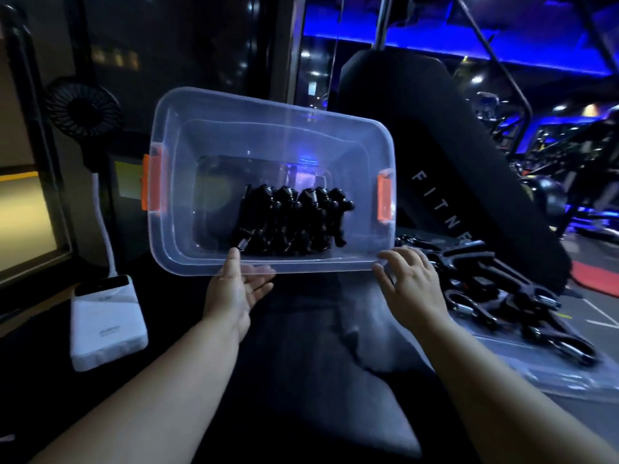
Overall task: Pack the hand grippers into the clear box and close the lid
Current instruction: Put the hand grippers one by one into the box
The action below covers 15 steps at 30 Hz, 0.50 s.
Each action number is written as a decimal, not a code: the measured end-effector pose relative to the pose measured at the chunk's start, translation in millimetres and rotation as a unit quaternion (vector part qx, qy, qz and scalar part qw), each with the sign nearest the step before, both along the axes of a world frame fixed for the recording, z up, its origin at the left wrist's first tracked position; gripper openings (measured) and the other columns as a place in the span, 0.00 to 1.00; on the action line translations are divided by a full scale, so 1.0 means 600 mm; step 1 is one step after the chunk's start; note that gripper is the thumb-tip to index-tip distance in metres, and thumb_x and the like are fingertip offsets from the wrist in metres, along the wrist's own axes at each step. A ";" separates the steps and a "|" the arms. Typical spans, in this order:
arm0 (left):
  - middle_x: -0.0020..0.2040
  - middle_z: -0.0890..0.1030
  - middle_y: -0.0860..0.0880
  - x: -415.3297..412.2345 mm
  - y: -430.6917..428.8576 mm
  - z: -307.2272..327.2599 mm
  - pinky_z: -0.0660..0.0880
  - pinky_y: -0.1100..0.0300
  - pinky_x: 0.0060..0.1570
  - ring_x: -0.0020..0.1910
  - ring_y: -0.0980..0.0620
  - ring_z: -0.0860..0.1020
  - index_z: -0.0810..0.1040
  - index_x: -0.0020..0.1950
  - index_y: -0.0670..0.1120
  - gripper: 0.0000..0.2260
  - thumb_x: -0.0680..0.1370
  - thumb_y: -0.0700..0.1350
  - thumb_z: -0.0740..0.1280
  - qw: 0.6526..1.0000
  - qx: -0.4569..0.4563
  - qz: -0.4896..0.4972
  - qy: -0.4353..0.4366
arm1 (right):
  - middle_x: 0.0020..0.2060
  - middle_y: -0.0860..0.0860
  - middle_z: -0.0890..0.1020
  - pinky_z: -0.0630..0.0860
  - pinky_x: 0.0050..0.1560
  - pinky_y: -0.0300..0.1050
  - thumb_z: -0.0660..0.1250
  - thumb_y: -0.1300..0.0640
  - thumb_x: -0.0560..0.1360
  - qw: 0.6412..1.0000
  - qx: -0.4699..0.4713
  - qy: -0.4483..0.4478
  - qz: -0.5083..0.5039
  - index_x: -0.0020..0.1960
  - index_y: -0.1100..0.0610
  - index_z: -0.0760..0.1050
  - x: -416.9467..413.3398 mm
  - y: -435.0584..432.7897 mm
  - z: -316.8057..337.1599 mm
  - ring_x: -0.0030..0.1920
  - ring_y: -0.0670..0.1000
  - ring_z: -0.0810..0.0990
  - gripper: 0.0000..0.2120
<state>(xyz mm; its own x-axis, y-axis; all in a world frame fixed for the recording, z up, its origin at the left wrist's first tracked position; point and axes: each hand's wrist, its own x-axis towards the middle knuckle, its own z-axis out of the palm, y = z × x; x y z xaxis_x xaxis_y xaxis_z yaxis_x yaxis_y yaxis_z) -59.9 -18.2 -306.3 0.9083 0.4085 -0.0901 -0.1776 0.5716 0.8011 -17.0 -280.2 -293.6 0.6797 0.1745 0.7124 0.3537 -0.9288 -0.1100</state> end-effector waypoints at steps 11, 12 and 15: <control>0.33 0.84 0.45 -0.006 0.001 -0.003 0.79 0.60 0.34 0.37 0.49 0.84 0.71 0.39 0.45 0.18 0.82 0.56 0.57 1.000 0.010 -0.004 -0.001 | 0.74 0.50 0.64 0.43 0.73 0.63 0.52 0.40 0.79 0.946 0.057 0.222 -0.228 0.71 0.47 0.66 -0.040 -0.150 -0.021 0.76 0.52 0.53 0.24; 0.33 0.84 0.46 -0.006 0.000 -0.003 0.80 0.60 0.34 0.36 0.49 0.84 0.71 0.39 0.45 0.18 0.82 0.56 0.57 1.000 0.010 -0.004 -0.001 | 0.74 0.50 0.63 0.44 0.73 0.63 0.52 0.40 0.79 0.941 0.073 0.234 -0.234 0.72 0.47 0.65 -0.040 -0.153 -0.020 0.76 0.52 0.52 0.24; 0.33 0.84 0.46 -0.007 -0.001 -0.004 0.79 0.59 0.37 0.37 0.49 0.84 0.71 0.39 0.45 0.18 0.82 0.56 0.57 1.000 0.014 -0.002 0.000 | 0.74 0.51 0.63 0.49 0.72 0.65 0.52 0.37 0.77 0.925 0.095 0.271 -0.247 0.74 0.46 0.62 -0.038 -0.154 -0.021 0.75 0.54 0.57 0.28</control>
